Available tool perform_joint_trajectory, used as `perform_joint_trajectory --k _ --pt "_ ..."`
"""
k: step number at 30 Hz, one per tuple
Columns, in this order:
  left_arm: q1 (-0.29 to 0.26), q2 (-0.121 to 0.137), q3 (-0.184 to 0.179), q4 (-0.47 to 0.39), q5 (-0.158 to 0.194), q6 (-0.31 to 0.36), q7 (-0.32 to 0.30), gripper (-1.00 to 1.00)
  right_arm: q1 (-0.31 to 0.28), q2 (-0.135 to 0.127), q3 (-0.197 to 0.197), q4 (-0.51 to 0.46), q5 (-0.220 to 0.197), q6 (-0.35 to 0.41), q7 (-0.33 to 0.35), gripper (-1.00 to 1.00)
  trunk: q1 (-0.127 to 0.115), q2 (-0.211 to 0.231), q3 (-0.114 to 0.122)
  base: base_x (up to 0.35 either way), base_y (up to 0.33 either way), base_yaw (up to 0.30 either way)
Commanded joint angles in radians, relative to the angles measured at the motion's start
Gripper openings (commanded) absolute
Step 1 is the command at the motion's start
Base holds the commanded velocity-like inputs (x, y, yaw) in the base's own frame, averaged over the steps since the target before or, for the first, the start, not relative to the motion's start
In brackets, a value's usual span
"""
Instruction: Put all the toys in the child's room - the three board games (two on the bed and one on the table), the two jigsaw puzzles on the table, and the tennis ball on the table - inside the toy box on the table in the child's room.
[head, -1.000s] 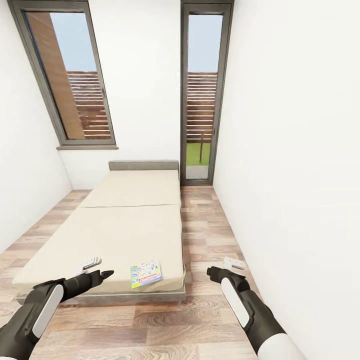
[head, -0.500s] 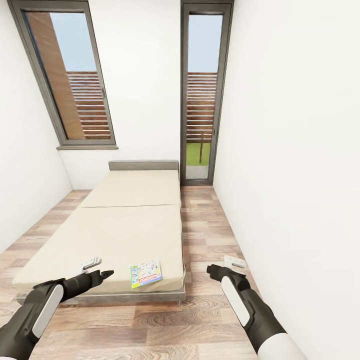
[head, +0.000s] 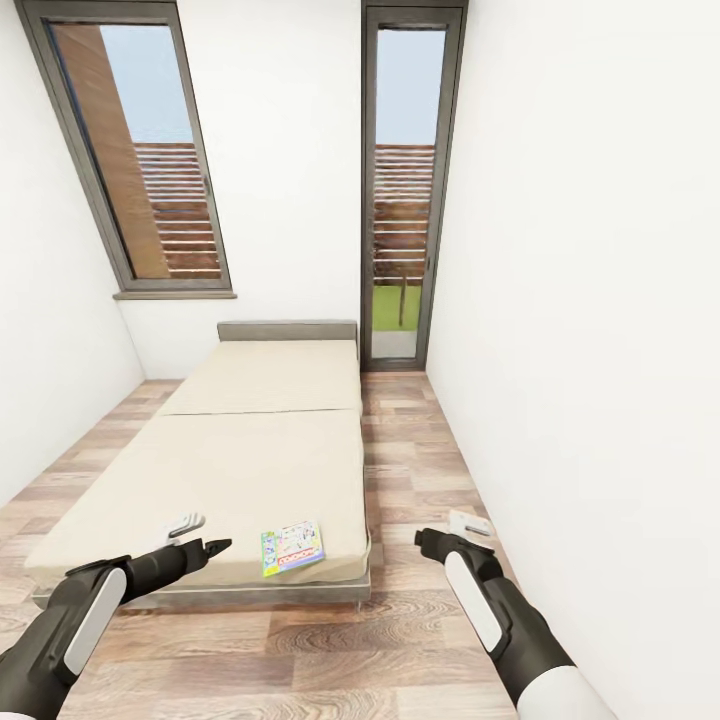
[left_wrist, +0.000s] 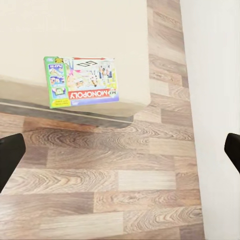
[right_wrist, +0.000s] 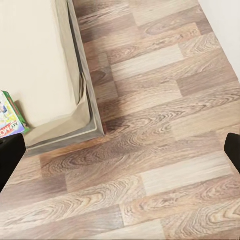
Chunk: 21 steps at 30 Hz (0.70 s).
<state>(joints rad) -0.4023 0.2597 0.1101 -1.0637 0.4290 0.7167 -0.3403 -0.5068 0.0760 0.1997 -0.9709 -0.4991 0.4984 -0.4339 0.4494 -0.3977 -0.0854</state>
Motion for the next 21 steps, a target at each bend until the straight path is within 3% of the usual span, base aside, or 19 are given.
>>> perform_joint_trajectory --k 1,4,11,21 --pt "-0.001 0.0 0.002 0.0 0.002 0.007 -0.004 1.0 -0.001 -0.001 0.002 -0.001 -0.01 0.002 0.001 1.0 0.001 -0.002 -0.002 0.0 0.0 0.0" --pt "-0.001 0.0 0.002 0.0 0.002 0.007 -0.005 1.0 -0.001 -0.002 0.001 -0.002 -0.01 0.002 0.03 1.0 0.001 -0.002 -0.002 0.0 0.0 0.0" --pt "-0.001 -0.002 0.002 0.002 0.0 0.007 0.001 1.0 0.0 -0.003 0.004 -0.02 -0.01 0.002 0.072 1.0 0.028 -0.051 -0.024 0.0 0.0 0.0" --pt "-0.001 -0.003 0.003 0.003 0.002 0.003 -0.003 1.0 0.002 -0.006 0.004 -0.023 -0.01 0.002 0.078 1.0 0.028 -0.051 -0.024 0.0 0.0 0.0"
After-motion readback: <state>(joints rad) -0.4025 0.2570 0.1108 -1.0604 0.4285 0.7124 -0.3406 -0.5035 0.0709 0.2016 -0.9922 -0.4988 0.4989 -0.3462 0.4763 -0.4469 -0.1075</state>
